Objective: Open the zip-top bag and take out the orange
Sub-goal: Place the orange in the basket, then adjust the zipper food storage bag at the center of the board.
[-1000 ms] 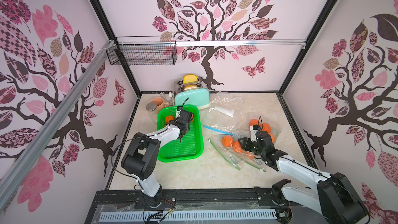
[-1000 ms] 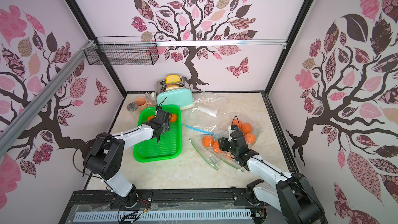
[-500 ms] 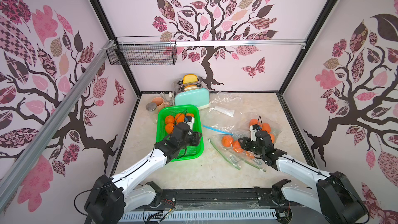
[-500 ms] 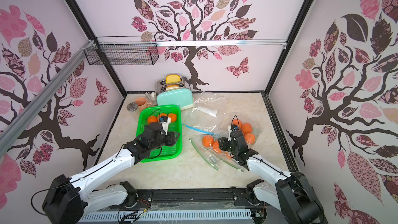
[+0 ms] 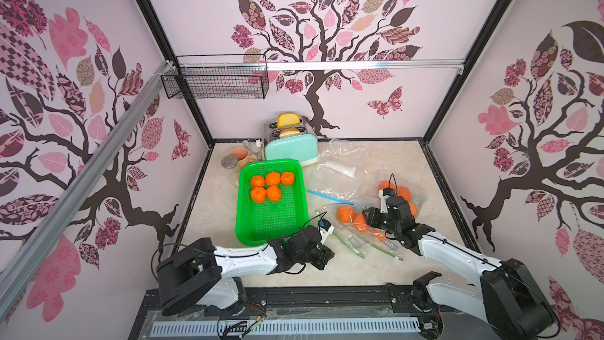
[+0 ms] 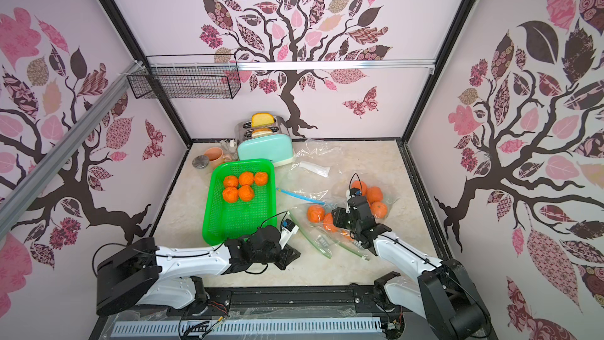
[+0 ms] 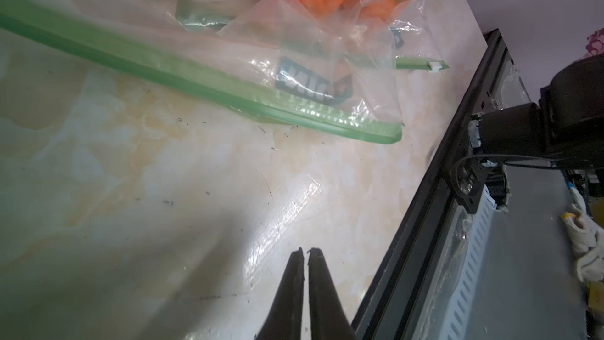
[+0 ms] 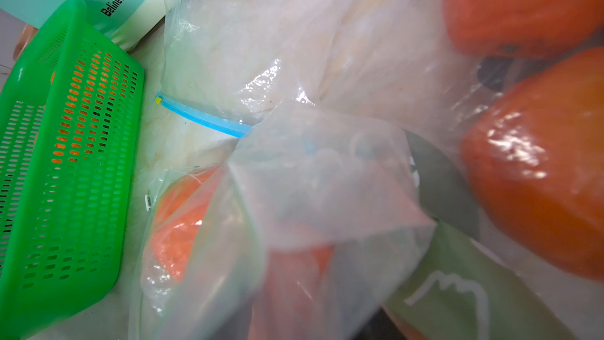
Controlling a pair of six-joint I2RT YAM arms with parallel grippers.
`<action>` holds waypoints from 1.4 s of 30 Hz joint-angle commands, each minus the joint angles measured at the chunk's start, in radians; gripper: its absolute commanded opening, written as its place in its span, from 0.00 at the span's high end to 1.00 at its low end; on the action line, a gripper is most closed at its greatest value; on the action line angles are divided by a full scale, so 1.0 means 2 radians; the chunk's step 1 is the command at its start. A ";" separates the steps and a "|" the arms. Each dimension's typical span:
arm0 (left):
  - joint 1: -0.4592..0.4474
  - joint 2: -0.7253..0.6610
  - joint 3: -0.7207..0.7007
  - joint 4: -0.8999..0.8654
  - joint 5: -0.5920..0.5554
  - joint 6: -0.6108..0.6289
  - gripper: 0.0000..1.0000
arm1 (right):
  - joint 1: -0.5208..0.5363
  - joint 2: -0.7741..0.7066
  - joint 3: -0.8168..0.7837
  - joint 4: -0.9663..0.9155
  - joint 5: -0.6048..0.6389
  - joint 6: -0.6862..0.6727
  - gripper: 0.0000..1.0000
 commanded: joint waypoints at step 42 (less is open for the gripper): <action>0.005 0.189 0.112 0.156 -0.126 0.038 0.59 | 0.025 -0.086 0.169 -0.309 0.000 -0.077 0.72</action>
